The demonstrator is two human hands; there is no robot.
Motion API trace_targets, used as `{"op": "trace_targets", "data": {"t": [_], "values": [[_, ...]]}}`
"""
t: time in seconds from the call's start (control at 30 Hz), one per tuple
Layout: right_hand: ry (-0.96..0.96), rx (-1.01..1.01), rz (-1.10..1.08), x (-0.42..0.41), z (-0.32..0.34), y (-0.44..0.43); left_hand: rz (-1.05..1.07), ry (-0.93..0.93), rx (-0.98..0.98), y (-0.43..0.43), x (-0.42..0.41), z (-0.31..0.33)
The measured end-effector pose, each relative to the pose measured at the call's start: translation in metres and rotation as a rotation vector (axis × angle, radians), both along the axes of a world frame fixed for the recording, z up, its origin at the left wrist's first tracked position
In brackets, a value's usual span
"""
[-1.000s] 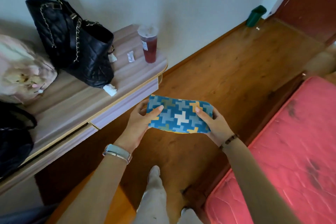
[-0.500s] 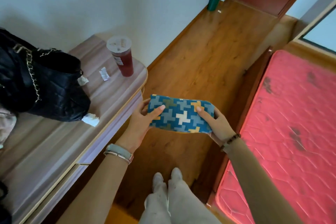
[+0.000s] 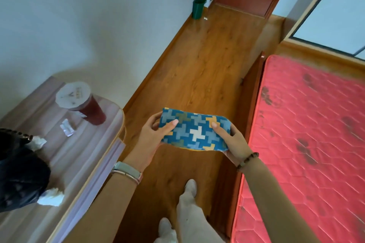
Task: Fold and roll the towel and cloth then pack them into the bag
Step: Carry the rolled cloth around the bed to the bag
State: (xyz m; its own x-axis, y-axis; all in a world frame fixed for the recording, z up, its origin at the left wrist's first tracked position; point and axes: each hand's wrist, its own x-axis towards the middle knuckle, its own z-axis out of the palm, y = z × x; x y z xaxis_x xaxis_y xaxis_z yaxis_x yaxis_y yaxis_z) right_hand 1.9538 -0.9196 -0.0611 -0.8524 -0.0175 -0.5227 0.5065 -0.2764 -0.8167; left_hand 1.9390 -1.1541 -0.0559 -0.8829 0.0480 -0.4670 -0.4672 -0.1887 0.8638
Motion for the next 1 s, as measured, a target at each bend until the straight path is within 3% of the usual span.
{"op": "trace_targets", "data": {"t": [0.7, 1.0], "values": [[0.057, 0.026, -0.148, -0.173, 0.015, 0.105, -0.194, -0.006, 0.019, 0.107, -0.216, 0.010], [0.055, 0.021, -0.271, -0.275, 0.010, 0.135, -0.327, -0.014, 0.050, 0.146, -0.345, 0.007]]}}
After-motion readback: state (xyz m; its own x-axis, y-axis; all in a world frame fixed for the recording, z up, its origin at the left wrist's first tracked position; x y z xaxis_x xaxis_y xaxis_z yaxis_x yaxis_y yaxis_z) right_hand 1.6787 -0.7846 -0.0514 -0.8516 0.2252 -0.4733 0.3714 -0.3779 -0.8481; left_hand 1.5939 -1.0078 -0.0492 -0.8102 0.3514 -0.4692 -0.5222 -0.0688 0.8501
